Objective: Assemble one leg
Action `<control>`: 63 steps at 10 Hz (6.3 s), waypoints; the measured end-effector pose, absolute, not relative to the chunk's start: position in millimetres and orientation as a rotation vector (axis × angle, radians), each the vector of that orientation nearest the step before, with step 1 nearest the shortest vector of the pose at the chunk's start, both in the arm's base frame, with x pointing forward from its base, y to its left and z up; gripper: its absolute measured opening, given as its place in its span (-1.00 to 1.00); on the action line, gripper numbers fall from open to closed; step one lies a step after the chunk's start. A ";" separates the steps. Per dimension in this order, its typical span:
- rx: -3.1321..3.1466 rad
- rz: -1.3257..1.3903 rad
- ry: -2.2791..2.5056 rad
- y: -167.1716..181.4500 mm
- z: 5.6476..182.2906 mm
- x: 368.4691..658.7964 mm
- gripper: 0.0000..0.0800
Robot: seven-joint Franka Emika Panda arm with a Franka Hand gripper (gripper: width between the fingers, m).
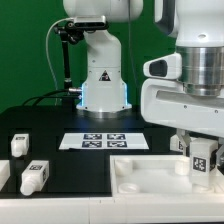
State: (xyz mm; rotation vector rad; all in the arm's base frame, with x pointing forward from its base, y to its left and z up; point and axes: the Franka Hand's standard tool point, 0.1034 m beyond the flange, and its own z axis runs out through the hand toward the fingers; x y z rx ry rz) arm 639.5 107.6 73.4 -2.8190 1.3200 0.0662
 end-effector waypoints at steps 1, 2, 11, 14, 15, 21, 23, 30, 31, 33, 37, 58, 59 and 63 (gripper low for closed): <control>-2.725 0.066 1.498 109.3 73.2 640.1 -0.28; -2.577 0.057 1.714 111.9 72.5 641.9 -0.28; -2.926 -0.010 1.020 110.5 79.9 644.7 0.61; -3.036 -0.020 0.686 107.5 78.6 644.6 0.62; -3.110 -0.042 0.387 104.6 78.0 646.2 0.62; -3.105 -0.103 0.393 110.9 78.7 650.9 -0.29; -3.068 -0.101 0.604 109.5 78.6 650.9 -0.29; -2.365 -0.013 1.936 100.5 75.6 643.7 -0.29; -2.219 -0.012 2.084 100.3 75.2 641.8 -0.29; -2.077 0.007 2.215 99.6 75.3 640.7 -0.29; -2.078 0.011 2.209 102.2 74.4 640.5 0.41; -2.216 -0.033 2.064 110.7 73.2 641.1 -0.29; -2.077 -0.015 2.185 110.9 72.8 640.9 -0.29; -2.071 -0.022 2.193 114.5 73.4 641.1 -0.25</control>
Offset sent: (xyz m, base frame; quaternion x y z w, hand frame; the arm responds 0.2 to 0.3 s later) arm -0.0044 0.0142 0.0004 0.0580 -0.0060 0.2537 0.9655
